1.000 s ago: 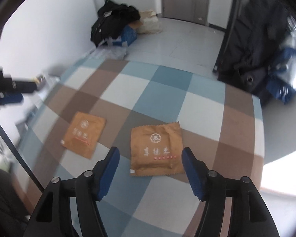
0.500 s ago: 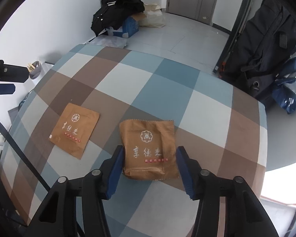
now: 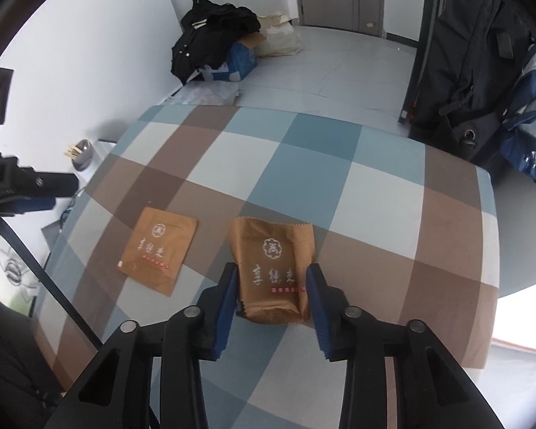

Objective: Collect trash
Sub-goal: 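Grasp the smaller brown packet with the left gripper while the right lifts its packet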

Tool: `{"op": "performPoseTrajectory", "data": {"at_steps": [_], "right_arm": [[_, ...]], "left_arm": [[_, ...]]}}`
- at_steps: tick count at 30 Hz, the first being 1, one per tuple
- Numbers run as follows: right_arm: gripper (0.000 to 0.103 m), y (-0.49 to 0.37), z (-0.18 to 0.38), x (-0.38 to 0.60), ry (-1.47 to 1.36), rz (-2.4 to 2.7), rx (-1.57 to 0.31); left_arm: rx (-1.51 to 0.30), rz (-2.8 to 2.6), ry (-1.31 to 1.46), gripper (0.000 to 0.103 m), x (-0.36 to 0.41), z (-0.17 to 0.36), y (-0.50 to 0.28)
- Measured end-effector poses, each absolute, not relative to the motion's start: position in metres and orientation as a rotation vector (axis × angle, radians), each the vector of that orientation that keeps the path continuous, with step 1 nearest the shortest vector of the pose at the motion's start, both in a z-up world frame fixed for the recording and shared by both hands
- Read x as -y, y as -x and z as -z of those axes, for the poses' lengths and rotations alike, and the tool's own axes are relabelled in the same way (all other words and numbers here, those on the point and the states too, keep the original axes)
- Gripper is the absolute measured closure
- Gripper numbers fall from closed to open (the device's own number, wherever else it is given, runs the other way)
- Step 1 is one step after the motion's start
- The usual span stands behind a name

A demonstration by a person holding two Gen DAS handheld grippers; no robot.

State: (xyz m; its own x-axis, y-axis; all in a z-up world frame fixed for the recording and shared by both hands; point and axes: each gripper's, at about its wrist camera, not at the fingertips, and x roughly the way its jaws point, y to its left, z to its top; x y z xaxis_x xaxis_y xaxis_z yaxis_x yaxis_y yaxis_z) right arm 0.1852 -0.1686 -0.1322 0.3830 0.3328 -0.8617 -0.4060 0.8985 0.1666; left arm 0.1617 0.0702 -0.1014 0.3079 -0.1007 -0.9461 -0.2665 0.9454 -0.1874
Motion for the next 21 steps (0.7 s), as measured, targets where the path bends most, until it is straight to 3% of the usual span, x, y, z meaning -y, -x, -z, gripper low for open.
{"op": "performPoseTrajectory", "data": {"at_steps": [12,21], "right_arm": [[0.093,-0.183,0.116,0.19,-0.004,-0.473,-1.043],[0.095,-0.186,0.104,0.222,-0.135,-0.446,-1.021]], "left_arm": [[-1.275,-0.055,0.172,0.011,-0.036,0.112,-0.161],[-1.285,-0.017,0.095,0.011,-0.012,0.123,-0.165]]}}
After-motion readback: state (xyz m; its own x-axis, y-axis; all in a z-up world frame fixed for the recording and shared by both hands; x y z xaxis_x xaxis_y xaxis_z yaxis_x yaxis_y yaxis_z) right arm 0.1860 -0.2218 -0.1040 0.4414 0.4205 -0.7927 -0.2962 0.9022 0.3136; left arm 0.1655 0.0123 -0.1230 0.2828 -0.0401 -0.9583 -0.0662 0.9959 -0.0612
